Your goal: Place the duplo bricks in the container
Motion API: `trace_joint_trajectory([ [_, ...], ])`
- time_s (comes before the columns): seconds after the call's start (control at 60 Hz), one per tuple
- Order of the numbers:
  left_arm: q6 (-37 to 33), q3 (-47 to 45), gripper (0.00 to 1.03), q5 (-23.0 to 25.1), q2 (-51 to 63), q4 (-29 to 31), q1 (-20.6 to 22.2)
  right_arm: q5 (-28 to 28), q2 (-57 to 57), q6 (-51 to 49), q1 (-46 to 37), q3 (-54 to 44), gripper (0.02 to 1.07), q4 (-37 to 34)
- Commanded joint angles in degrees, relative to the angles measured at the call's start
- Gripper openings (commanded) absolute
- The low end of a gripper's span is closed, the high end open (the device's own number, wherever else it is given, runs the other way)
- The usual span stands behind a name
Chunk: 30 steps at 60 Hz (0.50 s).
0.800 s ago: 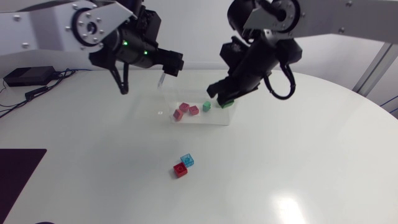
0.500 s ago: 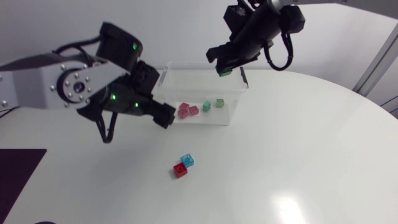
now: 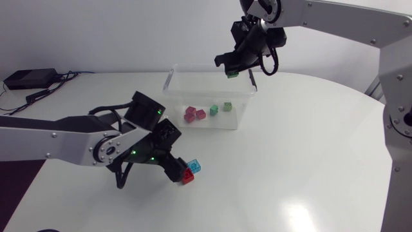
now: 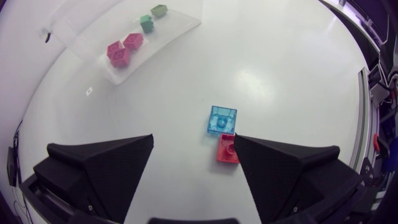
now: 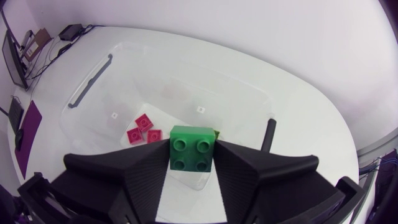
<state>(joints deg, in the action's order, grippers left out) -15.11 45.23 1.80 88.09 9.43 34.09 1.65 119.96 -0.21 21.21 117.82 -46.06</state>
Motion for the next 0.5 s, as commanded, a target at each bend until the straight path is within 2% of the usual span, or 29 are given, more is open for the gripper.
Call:
trace_joint_trajectory([
  [0.0, -2.46, -1.73, 0.9, 0.92, 3.49, -2.05, 1.77, -0.33, 0.89, -0.67, -0.65, 2.06, 0.89, -0.87],
  [0.05, -2.99, -1.64, 0.9, 1.19, 4.81, -2.14, 2.39, -0.24, -0.52, -1.02, -0.47, 0.83, 0.92, -1.13],
  [0.167, -3.34, -1.64, 0.85, 1.54, 6.92, -2.75, 3.53, -0.16, -6.23, -1.73, 1.29, -6.46, 0.92, -0.17],
  [0.283, -3.61, -1.29, 0.71, 1.8, 9.29, -3.63, 3.53, 0.11, -13.0, -1.99, 4.28, -15.6, 0.92, 1.33],
  [0.4, -3.61, -1.2, 0.48, 1.98, 12.01, -5.04, 3.36, 0.2, -17.83, -1.9, 8.32, -24.04, 0.92, 2.73],
  [0.483, -3.69, -1.46, 0.09, 1.98, 12.45, -5.92, 3.44, 0.2, -19.5, -1.64, 10.6, -28.96, 0.92, 4.4],
])
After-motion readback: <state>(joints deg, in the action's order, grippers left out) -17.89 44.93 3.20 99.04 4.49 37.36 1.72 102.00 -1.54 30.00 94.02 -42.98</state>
